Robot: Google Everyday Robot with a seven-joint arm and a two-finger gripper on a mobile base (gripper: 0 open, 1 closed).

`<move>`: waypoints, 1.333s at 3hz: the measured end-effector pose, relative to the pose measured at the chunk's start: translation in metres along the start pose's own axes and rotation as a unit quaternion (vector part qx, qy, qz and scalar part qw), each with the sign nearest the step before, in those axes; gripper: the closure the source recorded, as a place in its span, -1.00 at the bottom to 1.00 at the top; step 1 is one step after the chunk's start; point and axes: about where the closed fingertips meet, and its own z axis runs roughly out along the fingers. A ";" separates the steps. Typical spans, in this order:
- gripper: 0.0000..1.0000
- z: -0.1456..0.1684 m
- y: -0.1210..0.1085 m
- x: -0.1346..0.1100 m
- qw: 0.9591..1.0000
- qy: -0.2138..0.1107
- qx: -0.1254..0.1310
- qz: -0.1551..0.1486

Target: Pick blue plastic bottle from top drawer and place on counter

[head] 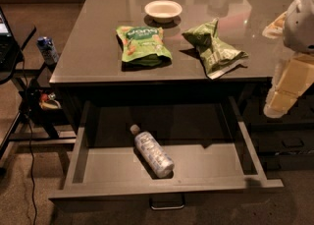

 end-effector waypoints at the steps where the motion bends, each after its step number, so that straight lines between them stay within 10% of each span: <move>1: -1.00 0.002 0.004 -0.004 1.000 0.000 0.003 0.001; 4: -1.00 0.060 0.055 -0.038 0.999 0.022 -0.035 0.000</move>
Offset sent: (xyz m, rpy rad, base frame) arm -0.0222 0.0392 -0.0481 -0.0701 0.0700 -0.0197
